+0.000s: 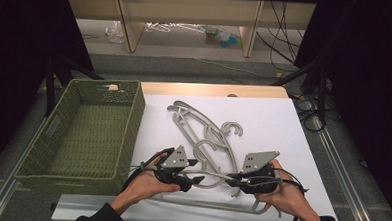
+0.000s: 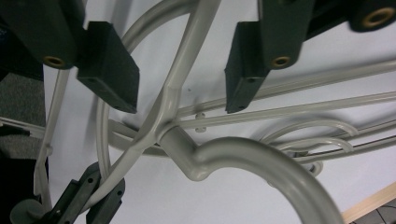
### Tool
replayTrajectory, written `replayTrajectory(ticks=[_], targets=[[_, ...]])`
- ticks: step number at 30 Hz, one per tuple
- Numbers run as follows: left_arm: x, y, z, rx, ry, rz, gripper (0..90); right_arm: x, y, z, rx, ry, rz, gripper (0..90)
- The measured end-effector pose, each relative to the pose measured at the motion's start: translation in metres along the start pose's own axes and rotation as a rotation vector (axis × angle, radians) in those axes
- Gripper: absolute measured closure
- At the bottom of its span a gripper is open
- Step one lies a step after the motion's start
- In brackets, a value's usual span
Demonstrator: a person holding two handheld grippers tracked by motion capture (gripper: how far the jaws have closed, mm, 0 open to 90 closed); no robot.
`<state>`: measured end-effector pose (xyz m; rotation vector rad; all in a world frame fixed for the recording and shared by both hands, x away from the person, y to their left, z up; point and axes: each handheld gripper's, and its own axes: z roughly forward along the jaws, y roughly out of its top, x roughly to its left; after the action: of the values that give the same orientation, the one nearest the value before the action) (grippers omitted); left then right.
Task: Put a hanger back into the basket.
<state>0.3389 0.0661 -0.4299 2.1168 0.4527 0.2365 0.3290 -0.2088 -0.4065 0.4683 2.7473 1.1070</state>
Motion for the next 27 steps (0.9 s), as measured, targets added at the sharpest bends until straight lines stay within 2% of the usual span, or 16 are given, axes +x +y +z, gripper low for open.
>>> replayTrajectory(ticks=[4, 5, 9, 17, 21, 24, 27], targets=[[-0.001, 0.0, 0.002, 0.011, -0.018, 0.037, 51.9, 0.001, 0.001, 0.0, 0.002, 0.006, -0.001, 81.7], [-0.001, 0.0, 0.001, 0.015, -0.03, 0.041, 57.6, 0.001, 0.001, 0.001, -0.001, 0.009, -0.008, 81.7], [0.001, 0.001, -0.001, 0.03, -0.057, 0.059, 68.6, 0.002, 0.001, 0.001, -0.001, 0.019, -0.013, 81.7], [-0.002, 0.006, -0.007, 0.064, -0.104, 0.09, 74.6, 0.0, -0.001, 0.0, -0.019, 0.048, -0.031, 80.8], [-0.006, 0.008, -0.01, 0.084, -0.11, 0.095, 78.0, -0.001, -0.002, 0.0, -0.025, 0.047, -0.034, 77.3], [-0.011, 0.011, -0.013, 0.113, -0.121, 0.094, 79.5, -0.002, -0.002, 0.0, -0.033, 0.04, -0.029, 74.8], [-0.011, 0.011, -0.016, 0.113, -0.125, 0.077, 80.2, -0.001, -0.002, 0.001, -0.045, 0.041, -0.017, 73.5]])
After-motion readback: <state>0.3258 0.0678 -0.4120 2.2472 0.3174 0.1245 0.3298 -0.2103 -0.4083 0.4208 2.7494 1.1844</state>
